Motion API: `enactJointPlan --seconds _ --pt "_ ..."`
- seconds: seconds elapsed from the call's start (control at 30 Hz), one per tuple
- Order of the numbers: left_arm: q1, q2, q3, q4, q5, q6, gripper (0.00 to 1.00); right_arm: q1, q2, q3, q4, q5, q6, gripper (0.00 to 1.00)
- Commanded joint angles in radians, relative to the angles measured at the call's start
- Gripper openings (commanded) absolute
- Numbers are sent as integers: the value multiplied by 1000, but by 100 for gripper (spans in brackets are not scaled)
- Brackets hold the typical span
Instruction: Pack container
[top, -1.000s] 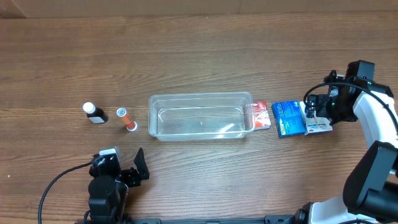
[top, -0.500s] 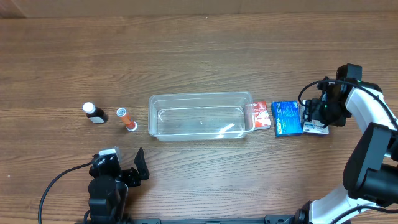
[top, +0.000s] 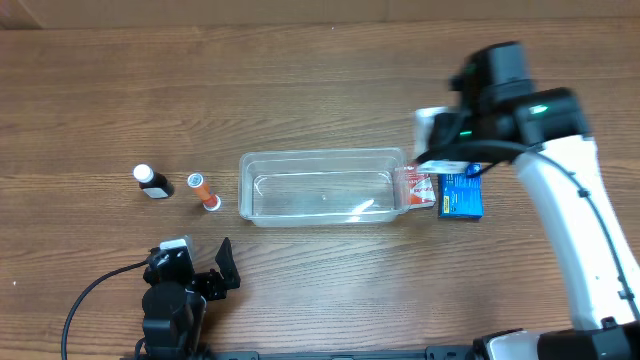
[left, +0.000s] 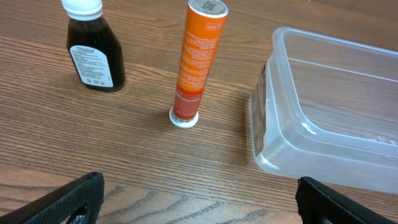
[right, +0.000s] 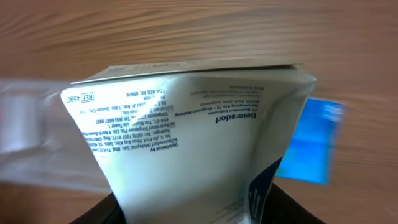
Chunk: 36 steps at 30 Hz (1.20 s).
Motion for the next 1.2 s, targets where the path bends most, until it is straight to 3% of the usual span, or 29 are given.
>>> enactJointPlan --seconds 0.0,0.1,0.23,0.4,0.6,0.77,0.83,0.93,1.0,1.1,1.17 --pt "7 -8 -4 4 5 -14 100 195 11 -41 120 40 169 54" --pt "7 -8 -4 4 5 -14 100 294 40 -145 232 112 333 54" --pt "7 -8 -4 3 5 -14 100 294 109 -268 285 211 415 54" --pt "7 -9 -4 4 5 -14 100 289 168 -286 302 215 419 55" --pt "7 -8 -4 3 5 -14 100 289 170 -290 310 235 418 71" --pt "7 -8 -4 4 5 -14 100 289 105 -264 332 253 280 75" --pt "7 -9 -4 4 5 -14 100 277 27 -203 317 253 259 84" --pt "7 -9 -4 3 5 -14 100 141 -130 -163 315 252 260 85" --pt "7 -8 -4 4 5 -14 100 -55 -186 -164 277 252 260 90" --pt "7 -9 -4 4 5 -14 100 -255 -123 -206 226 243 253 91" --pt "7 -8 -4 4 5 -14 100 -306 -43 -246 234 126 134 95"
